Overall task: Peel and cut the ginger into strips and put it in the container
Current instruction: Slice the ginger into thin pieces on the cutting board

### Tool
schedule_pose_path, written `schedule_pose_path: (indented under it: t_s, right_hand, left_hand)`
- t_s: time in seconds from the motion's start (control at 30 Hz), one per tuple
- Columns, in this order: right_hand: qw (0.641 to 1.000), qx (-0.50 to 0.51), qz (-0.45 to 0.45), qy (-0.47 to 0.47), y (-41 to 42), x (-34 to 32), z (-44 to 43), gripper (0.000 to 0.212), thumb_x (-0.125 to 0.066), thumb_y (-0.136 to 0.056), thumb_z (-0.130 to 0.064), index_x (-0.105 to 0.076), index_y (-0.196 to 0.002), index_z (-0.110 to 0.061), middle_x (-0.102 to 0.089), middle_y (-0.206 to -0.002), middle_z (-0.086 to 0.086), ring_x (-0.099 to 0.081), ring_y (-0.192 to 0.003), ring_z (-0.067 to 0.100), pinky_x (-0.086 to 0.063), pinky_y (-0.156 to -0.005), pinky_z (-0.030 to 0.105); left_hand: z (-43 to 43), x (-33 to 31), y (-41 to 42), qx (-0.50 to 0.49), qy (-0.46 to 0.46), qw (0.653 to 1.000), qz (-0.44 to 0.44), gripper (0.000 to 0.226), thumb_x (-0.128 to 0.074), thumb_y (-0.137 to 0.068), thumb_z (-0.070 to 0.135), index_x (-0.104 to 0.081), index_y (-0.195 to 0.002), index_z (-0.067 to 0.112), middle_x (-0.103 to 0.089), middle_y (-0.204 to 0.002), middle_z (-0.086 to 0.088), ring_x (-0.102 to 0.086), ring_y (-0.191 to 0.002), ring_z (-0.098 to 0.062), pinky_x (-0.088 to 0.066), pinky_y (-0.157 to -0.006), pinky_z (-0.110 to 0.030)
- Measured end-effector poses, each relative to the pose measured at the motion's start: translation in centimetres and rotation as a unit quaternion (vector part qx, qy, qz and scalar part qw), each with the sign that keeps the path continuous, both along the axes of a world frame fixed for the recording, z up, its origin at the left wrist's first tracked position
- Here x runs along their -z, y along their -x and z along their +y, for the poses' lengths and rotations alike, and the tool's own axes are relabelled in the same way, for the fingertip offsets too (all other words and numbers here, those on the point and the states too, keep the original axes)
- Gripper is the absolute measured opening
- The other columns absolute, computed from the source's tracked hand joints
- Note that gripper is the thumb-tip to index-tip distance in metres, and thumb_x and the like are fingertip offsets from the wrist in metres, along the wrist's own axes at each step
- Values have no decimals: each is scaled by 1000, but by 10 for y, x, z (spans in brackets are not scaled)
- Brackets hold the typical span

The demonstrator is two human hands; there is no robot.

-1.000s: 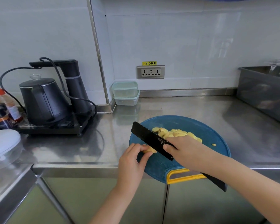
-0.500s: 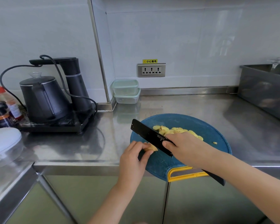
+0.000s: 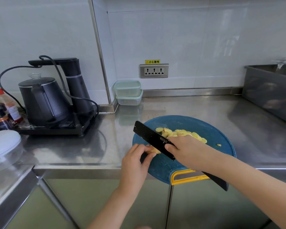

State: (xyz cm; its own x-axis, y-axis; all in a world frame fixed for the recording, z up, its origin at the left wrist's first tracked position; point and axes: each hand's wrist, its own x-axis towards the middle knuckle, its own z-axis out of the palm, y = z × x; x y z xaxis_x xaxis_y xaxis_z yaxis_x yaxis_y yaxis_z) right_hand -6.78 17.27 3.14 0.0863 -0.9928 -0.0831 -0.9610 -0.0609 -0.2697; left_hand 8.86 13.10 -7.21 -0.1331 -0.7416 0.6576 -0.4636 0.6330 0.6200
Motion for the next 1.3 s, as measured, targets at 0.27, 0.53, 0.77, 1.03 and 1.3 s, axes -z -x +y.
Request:
schedule_pose_path:
  t_s: [0.27,0.53,0.77,1.03,1.3]
  right_hand:
    - [999,17,-27,-39,1,1,-3,21,-32,-104,-34,-47,-94,-22,-54,-87,1,-50,-75,12,-42,-66,25]
    - [999,4,-4,-53,2,-4,-8,23,-32,-104,-36,-45,-90,-22,-48,-77,-4,-45,-63,6,-35,-49,17]
    - [998,4,11,-60,0,0,-13,24,-31,-103,-37,-46,-93,-21,-47,-78,-4,-44,-66,6,-35,-52,19]
    - [999,-8,38,-37,-3,7,-17,32,-31,-104,-35,-54,-106,-13,-52,-84,1,-48,-71,10,-39,-58,22]
    - [999,-27,41,-24,-13,10,-30,33,-28,-104,-29,-54,-99,-9,-47,-75,-1,-47,-70,15,-38,-61,26]
  left_hand:
    - [-6,-4,-3,22,-5,1000,-19,10,-76,-77,10,-69,-81,14,-63,-83,13,-59,-83,0,-46,-73,-11]
    - [-7,-4,-6,36,-12,999,-27,6,-74,-79,10,-70,-81,14,-64,-84,10,-61,-85,-1,-46,-76,-9]
    - [-6,-2,-4,24,-2,999,-30,6,-73,-80,10,-69,-83,14,-64,-84,9,-62,-83,-3,-49,-74,-18]
    - [-6,0,-2,16,14,1000,-22,3,-72,-82,16,-70,-84,16,-65,-85,10,-61,-85,-2,-47,-77,-13]
    - [-6,2,-3,13,7,1000,-18,21,-56,-85,33,-69,-84,17,-64,-84,11,-62,-84,-5,-48,-74,-20]
